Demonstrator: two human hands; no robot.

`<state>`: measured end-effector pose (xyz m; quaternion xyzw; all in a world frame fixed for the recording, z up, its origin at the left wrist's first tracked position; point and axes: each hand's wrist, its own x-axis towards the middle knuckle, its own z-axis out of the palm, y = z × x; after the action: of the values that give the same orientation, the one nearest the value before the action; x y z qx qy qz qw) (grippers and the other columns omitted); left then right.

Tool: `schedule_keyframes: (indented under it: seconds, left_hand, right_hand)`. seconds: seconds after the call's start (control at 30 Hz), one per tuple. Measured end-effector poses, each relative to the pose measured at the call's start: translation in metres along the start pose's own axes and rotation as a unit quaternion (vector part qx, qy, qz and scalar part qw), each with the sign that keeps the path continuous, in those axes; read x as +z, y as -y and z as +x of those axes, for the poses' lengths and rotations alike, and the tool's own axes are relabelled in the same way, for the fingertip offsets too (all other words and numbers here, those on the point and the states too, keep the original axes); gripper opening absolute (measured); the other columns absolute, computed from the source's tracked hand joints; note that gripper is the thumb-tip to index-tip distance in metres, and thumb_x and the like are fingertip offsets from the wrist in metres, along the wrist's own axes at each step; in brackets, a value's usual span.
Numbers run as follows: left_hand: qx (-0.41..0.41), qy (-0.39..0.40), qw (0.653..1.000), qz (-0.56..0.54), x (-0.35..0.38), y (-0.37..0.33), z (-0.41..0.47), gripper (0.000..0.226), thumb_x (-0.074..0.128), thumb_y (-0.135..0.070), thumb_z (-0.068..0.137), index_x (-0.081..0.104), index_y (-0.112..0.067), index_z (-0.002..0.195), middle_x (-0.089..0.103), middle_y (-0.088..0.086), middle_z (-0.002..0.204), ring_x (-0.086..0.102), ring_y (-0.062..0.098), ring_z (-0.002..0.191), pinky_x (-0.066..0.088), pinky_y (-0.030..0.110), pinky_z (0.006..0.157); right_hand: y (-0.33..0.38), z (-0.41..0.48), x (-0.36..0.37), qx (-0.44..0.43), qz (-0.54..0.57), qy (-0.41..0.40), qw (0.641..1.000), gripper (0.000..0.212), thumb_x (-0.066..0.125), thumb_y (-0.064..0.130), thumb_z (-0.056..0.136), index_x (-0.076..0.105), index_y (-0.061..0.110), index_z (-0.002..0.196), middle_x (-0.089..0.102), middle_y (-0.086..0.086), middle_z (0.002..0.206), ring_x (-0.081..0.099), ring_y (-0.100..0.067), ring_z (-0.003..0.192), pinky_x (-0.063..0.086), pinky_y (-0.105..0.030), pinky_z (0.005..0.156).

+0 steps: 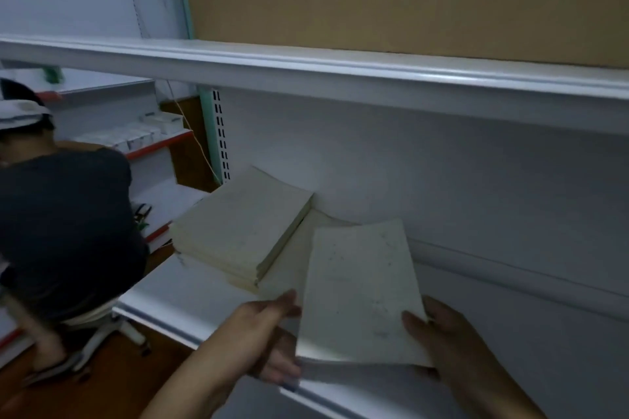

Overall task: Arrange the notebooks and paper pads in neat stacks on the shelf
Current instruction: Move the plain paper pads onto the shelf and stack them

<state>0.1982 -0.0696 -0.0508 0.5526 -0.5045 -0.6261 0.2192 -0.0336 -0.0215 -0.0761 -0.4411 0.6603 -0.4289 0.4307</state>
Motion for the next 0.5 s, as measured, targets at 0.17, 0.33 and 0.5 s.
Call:
schedule_keyframes:
  seconds: [0.17,0.33,0.5]
  left_hand:
    - [0.125,-0.023,0.977,-0.173,0.007,-0.009,0.013,0.041,0.053,0.002,0.087,0.062,-0.028,0.113,0.075,0.001,0.102,0.070,0.027,0.096,0.054,0.041,0.082]
    - [0.192,-0.107,0.952,-0.214,-0.017,-0.013,0.008,0.042,0.056,0.002,0.086,0.059,-0.031,0.111,0.072,0.000,0.106,0.068,0.023,0.095,0.057,0.035,0.076]
    - [0.189,-0.149,0.944,-0.224,-0.045,-0.006,0.011,0.040,0.055,-0.002,0.088,0.057,-0.035,0.111,0.068,0.003,0.112,0.061,0.029,0.106,0.047,0.050,0.096]
  right_hand:
    - [0.021,-0.002,0.020,-0.038,-0.023,-0.047,0.998,0.045,0.045,0.041,0.095,0.072,0.011,0.074,0.073,-0.007,0.070,0.063,-0.019,0.062,0.042,-0.024,0.059]
    - [0.016,0.062,0.045,-0.020,-0.270,-0.064,0.961,0.049,0.040,0.049,0.093,0.059,0.010,0.115,0.064,-0.014,0.107,0.060,-0.030,0.099,0.047,-0.034,0.083]
    - [0.001,0.070,0.032,-0.001,-0.323,0.009,0.946,0.047,0.047,0.047,0.092,0.059,0.014,0.061,0.060,-0.001,0.061,0.060,-0.018,0.062,0.041,-0.025,0.055]
